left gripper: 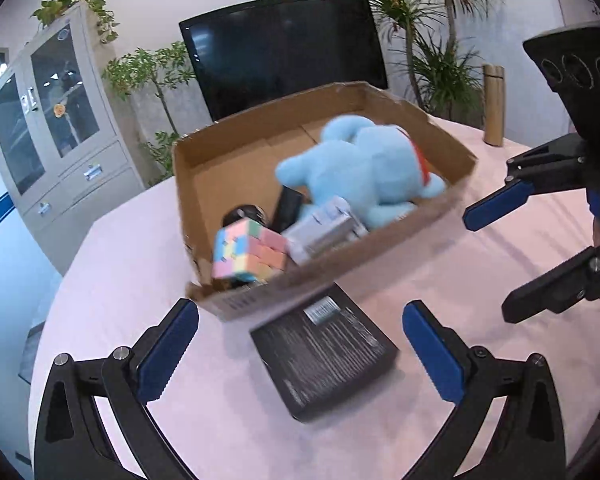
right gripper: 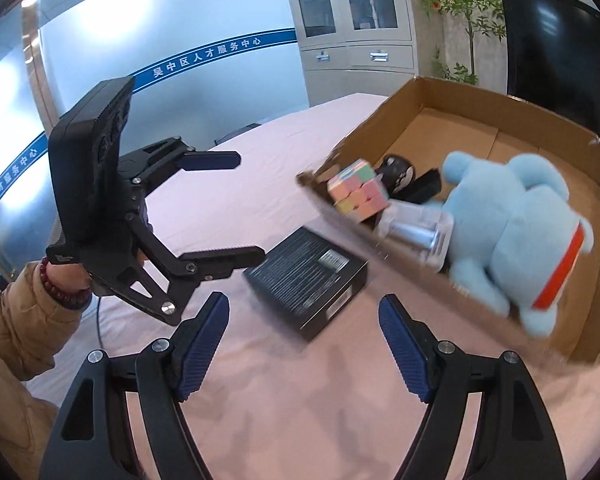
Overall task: Organize objects
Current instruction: 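Open both tools to drop the black round object into the box, then move both tools to the black UGREEN box and open around it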
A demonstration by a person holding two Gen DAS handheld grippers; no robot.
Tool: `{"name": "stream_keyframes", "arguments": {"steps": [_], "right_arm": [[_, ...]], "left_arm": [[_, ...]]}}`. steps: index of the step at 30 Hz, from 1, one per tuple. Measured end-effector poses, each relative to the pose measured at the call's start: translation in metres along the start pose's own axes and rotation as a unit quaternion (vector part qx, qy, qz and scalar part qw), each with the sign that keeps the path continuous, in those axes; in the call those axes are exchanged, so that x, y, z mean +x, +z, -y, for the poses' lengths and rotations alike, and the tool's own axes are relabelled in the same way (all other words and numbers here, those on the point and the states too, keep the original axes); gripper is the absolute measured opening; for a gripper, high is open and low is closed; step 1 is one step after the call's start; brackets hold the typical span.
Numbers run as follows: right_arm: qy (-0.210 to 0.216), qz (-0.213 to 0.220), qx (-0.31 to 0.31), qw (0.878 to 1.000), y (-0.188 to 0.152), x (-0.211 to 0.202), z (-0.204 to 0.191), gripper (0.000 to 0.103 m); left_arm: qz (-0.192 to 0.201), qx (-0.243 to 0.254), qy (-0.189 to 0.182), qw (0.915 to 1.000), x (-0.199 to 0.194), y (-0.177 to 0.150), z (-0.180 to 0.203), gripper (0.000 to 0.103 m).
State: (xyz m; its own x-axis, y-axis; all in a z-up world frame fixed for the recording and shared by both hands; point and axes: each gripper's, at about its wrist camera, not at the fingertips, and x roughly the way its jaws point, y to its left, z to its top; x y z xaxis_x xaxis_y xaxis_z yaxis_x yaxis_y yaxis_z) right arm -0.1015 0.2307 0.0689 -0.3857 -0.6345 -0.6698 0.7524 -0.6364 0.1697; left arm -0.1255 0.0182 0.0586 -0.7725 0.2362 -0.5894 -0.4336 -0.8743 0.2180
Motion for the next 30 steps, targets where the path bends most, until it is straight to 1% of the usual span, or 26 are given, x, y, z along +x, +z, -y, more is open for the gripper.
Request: {"name": "stream_keyframes", "arguments": {"steps": [4,8,10,15,18,20,22,23,25,28,30], "right_arm": [[0.006,-0.016,-0.001,1.000,-0.013,0.007,-0.007,0.077],[0.013,-0.038,-0.006,0.999,-0.019,0.026,-0.011,0.077],[0.017,-0.046,-0.010,0.999,-0.018,0.036,-0.012,0.077],[0.020,-0.066,-0.017,0.997,-0.016,0.060,-0.008,0.077],[0.021,-0.075,-0.016,0.997,-0.013,0.073,-0.002,0.077],[0.021,-0.079,-0.015,0.997,-0.009,0.081,0.001,0.077],[0.025,-0.084,-0.010,0.996,-0.005,0.092,0.006,0.077],[0.026,-0.086,-0.008,0.996,-0.003,0.096,0.008,0.077],[0.029,-0.091,-0.004,0.995,0.000,0.105,0.012,0.077],[0.033,-0.097,-0.006,0.995,0.003,0.114,0.015,0.077],[0.031,-0.096,-0.015,0.995,0.008,0.117,0.016,0.077]], "left_arm": [[-0.011,0.009,-0.016,0.9998,-0.001,-0.017,0.015,0.102],[-0.027,0.011,-0.031,0.9991,0.006,-0.033,0.019,0.102],[-0.036,0.011,-0.033,0.9988,0.011,-0.041,0.016,0.102],[-0.051,0.005,-0.060,0.9969,0.020,-0.060,-0.001,0.102],[-0.068,0.004,-0.058,0.9960,0.031,-0.068,-0.014,0.102],[-0.072,-0.004,-0.064,0.9953,0.038,-0.071,-0.022,0.102],[-0.076,-0.020,-0.090,0.9928,0.047,-0.071,-0.032,0.102],[-0.077,-0.022,-0.098,0.9919,0.051,-0.070,-0.035,0.102],[-0.078,-0.019,-0.115,0.9902,0.059,-0.070,-0.038,0.102],[-0.086,-0.020,-0.147,0.9852,0.070,-0.070,-0.042,0.102],[-0.084,-0.019,-0.169,0.9819,0.074,-0.067,-0.045,0.102]]}}
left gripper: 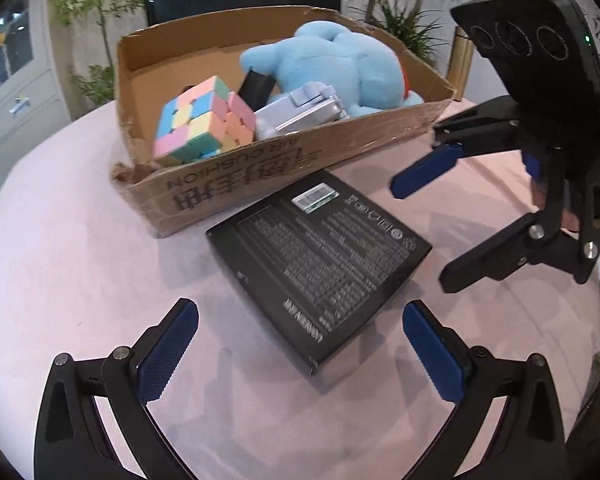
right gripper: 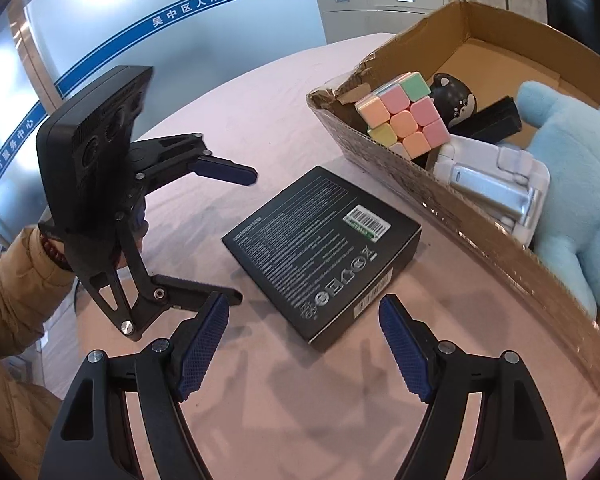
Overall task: Organize objects
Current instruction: 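Move both tools to the black UGREEN box and open around it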
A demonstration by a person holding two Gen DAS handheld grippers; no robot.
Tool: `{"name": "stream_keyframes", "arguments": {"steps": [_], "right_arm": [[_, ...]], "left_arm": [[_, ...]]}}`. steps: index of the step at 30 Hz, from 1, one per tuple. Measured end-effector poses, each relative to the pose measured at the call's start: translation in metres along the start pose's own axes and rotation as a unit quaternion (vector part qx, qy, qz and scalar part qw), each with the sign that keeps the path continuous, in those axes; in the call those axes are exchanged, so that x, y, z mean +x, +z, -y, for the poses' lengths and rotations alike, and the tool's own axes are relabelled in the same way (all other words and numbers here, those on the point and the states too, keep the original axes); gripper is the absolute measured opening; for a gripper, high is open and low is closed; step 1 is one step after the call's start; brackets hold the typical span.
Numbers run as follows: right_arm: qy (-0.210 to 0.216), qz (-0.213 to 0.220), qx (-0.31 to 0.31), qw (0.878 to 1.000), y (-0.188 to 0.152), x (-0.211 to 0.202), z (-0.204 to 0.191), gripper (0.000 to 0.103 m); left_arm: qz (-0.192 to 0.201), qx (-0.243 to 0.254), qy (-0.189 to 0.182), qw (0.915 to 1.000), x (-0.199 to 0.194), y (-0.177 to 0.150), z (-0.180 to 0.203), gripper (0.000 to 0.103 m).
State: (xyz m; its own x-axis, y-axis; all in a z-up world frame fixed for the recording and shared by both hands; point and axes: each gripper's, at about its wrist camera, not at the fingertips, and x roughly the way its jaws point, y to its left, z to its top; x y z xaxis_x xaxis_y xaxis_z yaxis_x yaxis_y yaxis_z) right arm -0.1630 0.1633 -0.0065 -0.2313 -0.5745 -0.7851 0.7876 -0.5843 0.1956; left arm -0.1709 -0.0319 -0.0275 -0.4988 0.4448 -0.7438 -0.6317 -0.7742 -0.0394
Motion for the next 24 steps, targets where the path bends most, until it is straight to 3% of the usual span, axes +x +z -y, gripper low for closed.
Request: {"name": "stream_keyframes", "arguments": {"steps": [10,18,24], "right_arm": [[0.010,0.005,0.007,1.000,0.034,0.015,0.020,0.079],[-0.009,0.008,0.012,1.000,0.049,0.027,0.031,0.079],[0.017,0.000,0.008,1.000,0.053,0.033,0.023,0.079]], "left_arm": [[0.000,0.009,-0.048,0.9988,0.014,0.021,-0.011,0.102],[0.002,-0.006,-0.050,0.9987,0.020,0.025,-0.014,0.102],[0.006,-0.014,-0.053,0.9985,0.020,0.023,-0.013,0.102]]}}
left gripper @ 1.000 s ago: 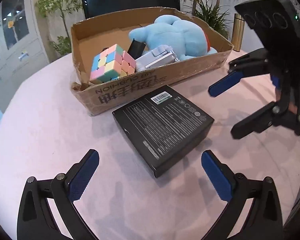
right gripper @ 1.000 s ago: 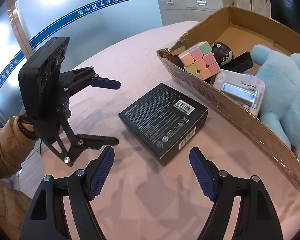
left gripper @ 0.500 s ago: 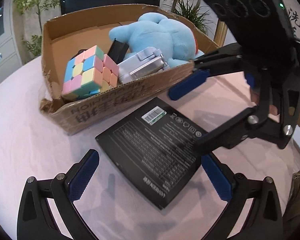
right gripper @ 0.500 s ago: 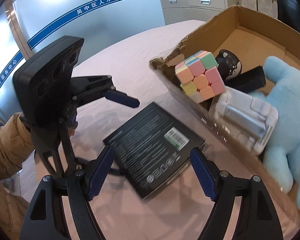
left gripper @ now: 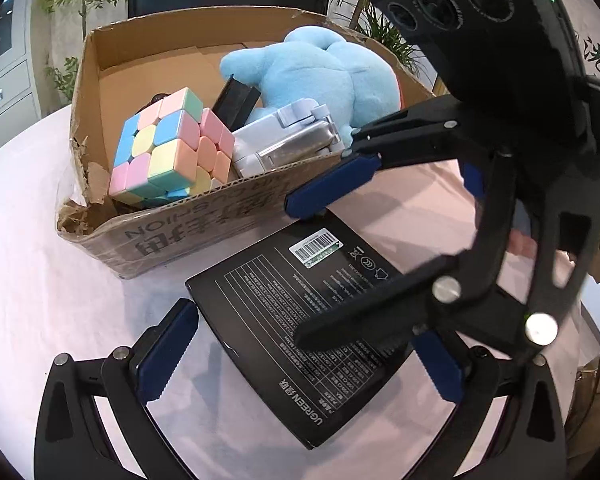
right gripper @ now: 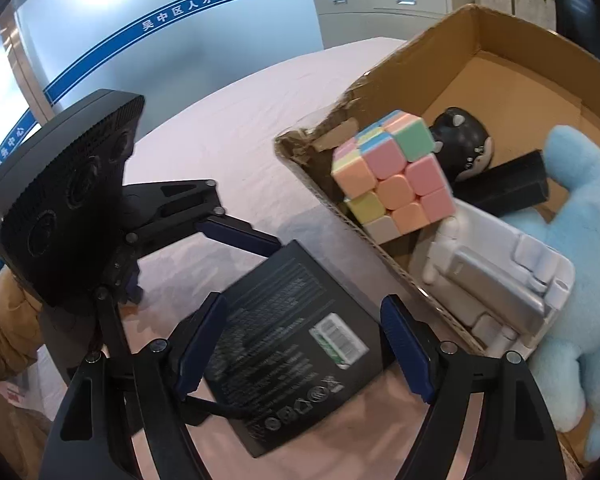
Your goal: Organize objects
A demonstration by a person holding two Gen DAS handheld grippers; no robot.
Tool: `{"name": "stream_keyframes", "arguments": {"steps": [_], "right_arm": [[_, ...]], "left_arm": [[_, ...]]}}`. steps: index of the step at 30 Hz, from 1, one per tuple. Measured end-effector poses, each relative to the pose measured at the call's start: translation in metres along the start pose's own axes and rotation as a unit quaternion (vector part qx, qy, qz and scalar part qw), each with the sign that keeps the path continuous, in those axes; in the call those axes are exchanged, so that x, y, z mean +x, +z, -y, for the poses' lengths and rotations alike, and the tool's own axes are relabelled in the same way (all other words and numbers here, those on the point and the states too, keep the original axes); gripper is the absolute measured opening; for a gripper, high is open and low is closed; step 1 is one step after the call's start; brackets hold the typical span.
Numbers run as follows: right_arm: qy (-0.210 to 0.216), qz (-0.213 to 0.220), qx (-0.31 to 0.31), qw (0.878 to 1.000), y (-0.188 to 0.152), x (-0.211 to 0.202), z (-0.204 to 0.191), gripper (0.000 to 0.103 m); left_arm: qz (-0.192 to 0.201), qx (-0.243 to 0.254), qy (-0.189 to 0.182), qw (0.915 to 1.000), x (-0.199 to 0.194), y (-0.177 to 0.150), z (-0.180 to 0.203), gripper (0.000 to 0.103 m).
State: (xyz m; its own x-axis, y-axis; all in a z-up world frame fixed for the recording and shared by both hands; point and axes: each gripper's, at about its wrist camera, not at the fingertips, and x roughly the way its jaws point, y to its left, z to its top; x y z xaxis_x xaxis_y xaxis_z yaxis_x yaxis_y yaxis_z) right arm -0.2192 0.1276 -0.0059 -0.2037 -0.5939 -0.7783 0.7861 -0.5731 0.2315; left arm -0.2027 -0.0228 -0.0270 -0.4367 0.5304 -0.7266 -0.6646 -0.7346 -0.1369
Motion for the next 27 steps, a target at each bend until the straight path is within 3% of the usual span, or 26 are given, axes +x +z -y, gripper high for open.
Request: {"name": "stream_keyframes", "arguments": {"steps": [6,10,17,27], "right_arm": [[-0.013,-0.003,0.000,1.000,0.003,0.005,0.001,0.081],[-0.011,-0.006,0.001,1.000,-0.003,0.006,-0.001,0.092],[-0.002,-0.011,0.019,1.000,-0.025,-0.003,0.001,0.092],[-0.012,-0.004,0.029,1.000,-0.069,-0.032,-0.005,0.092]], "left_arm": [[-0.005,0.009,-0.006,0.9999,0.004,0.004,0.002,0.102],[-0.007,0.014,-0.016,0.9998,0.007,0.005,0.007,0.102],[-0.003,0.019,-0.029,0.9994,0.008,0.000,0.029,0.102],[-0.008,0.053,-0.025,0.9982,0.013,0.001,0.088,0.102]]}}
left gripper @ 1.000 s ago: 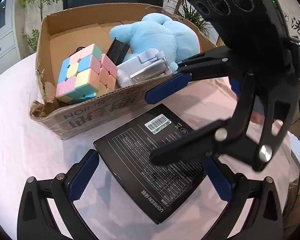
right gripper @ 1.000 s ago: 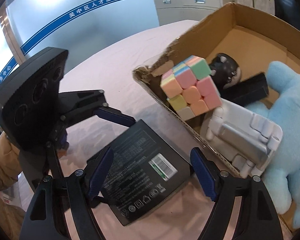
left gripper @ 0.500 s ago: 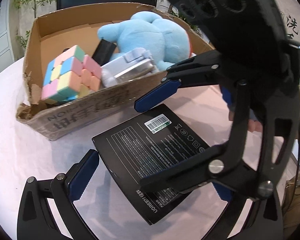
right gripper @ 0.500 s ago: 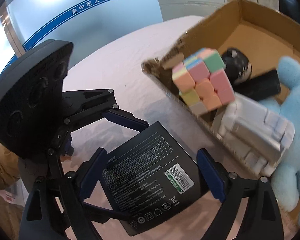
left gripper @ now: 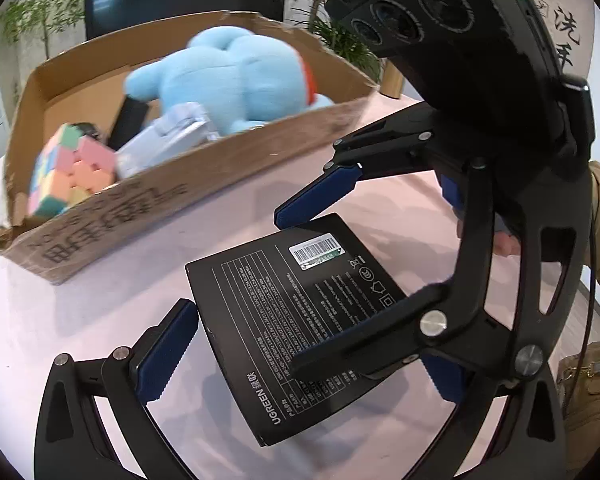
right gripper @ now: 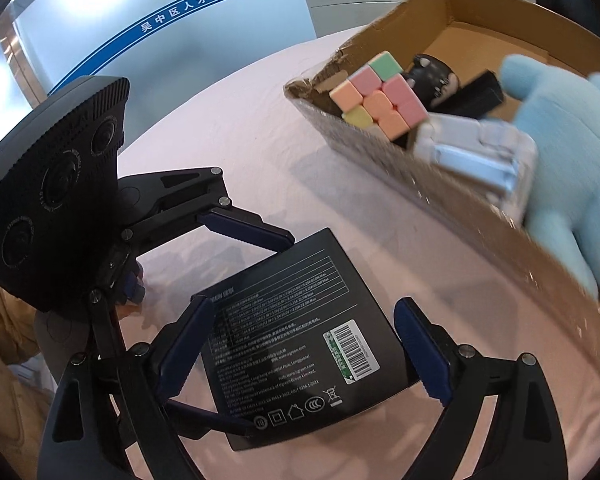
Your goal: Organize objects
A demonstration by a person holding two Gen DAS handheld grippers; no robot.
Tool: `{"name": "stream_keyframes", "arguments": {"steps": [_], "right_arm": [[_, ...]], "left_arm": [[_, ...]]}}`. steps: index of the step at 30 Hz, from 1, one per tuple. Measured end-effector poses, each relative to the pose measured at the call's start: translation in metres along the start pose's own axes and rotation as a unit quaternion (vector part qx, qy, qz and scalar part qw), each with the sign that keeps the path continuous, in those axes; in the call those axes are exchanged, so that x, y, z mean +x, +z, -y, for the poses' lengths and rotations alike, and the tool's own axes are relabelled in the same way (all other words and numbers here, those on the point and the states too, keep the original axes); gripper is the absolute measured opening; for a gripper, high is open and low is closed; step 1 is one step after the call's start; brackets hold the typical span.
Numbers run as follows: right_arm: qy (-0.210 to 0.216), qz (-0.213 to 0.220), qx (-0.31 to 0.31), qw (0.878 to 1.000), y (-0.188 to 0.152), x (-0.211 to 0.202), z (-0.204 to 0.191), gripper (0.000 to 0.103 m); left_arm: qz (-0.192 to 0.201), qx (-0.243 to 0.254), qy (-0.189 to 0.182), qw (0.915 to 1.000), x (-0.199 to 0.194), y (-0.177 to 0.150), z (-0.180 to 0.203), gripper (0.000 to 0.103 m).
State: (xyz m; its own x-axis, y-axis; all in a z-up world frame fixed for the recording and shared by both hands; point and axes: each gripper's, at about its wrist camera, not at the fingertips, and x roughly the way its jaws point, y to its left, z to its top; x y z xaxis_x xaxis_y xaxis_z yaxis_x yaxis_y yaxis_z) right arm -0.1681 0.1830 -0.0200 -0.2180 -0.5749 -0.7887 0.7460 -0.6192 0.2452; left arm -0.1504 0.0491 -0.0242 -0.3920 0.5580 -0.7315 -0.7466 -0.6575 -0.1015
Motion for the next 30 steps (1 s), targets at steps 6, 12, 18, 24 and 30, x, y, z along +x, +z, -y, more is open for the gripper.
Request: {"name": "stream_keyframes", "arguments": {"steps": [6,12,18,24,30], "right_arm": [[-0.011,0.007,0.011,1.000,-0.035,-0.024,0.000,0.092],[-0.012,0.019,0.025,0.999,-0.068,-0.049,-0.002,0.092],[-0.017,0.023,0.029,0.999,-0.086,-0.060,-0.006,0.092],[-0.019,0.027,0.035,0.999,-0.107,-0.076,-0.010,0.092],[-0.028,0.040,0.042,0.998,-0.109,-0.082,-0.013,0.092]], "left_arm": [[0.000,0.016,-0.008,0.9998,0.009,0.007,0.036,0.102],[-0.002,0.029,-0.012,0.9995,0.016,0.012,0.067,0.102],[-0.004,0.046,-0.008,0.9989,0.018,0.010,0.097,0.102],[-0.005,0.056,-0.023,0.9981,0.017,0.007,0.121,0.102],[-0.003,0.081,0.001,0.9967,0.009,0.005,0.127,0.102]]}}
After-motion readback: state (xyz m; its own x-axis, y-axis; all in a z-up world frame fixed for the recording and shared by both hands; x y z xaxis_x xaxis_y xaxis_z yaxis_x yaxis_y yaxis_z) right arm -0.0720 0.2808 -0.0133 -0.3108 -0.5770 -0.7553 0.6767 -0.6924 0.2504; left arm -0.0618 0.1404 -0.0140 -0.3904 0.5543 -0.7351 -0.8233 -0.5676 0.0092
